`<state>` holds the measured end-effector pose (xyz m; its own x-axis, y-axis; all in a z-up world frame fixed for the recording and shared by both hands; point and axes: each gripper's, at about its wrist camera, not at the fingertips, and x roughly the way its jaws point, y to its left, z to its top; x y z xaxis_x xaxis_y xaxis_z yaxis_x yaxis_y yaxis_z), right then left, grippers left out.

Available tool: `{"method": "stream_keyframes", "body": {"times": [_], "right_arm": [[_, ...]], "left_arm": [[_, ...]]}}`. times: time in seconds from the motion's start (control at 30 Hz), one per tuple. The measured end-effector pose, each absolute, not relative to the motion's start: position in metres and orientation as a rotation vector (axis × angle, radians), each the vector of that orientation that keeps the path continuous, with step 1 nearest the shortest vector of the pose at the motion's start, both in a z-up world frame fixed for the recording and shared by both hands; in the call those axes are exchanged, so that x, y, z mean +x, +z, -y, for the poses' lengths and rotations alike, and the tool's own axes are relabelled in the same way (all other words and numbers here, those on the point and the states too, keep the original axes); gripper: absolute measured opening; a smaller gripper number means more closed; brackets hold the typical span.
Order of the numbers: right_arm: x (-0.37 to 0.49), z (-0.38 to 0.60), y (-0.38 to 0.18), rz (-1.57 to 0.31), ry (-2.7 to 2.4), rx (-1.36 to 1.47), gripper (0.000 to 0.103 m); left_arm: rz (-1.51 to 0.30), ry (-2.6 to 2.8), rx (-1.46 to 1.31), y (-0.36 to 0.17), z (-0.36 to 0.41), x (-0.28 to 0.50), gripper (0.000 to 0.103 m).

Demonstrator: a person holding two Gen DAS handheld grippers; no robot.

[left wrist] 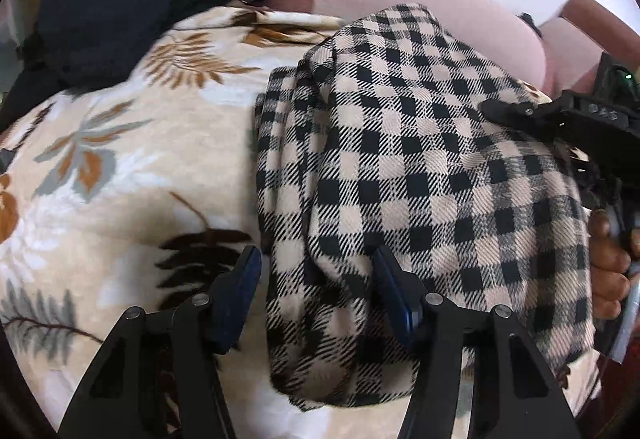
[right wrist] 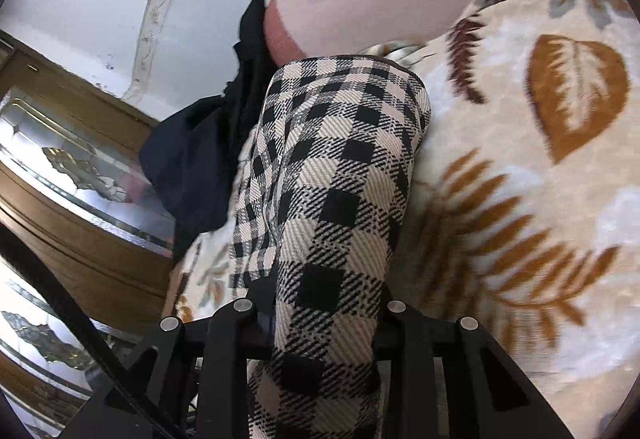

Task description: Fold large clothes

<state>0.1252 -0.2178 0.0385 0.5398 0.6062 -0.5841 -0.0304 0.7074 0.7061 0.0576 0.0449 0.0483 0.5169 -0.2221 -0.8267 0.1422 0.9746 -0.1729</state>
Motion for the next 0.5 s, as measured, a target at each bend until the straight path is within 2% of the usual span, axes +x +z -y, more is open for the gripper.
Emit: {"method": "stream_keyframes", "body": {"times": [0.23,0.27,0.3,0.4,0.43,0.47,0.5], "right_arm": [[0.128,0.213,0.008,-1.032,0.3,0.6,0.032],[0.126,0.209,0.007,-1.031,0.292,0.578,0.033],[0.125,0.21,0.006,-1.026,0.289,0.574,0.033],[0.122,0.212,0.011,-1.029,0.253,0.573,0.042],[0.122,0.21,0.015,-1.034,0.243,0.567,0.045],[0.119,0.211,0.023,-1.036,0.225,0.547,0.045],[0.116,0.21,0.03,-1.029,0.21,0.524,0.046]], "left_arm": [[-0.965,-0.296,-0.174,0.058,-0.051,0.06,0.058],[-0.973,-0.315,-0.185,0.056,-0.05,0.062,0.061],[-0.984,-0.323,-0.182,0.052,-0.048,0.064,0.066],[-1.004,-0.307,-0.137,0.038,-0.037,0.07,0.066],[-0.999,-0.298,-0.127,0.036,-0.035,0.07,0.064],[-0.992,-0.296,-0.123,0.036,-0.034,0.069,0.052],[-0.991,-0.297,-0.119,0.036,-0.034,0.071,0.032]]}}
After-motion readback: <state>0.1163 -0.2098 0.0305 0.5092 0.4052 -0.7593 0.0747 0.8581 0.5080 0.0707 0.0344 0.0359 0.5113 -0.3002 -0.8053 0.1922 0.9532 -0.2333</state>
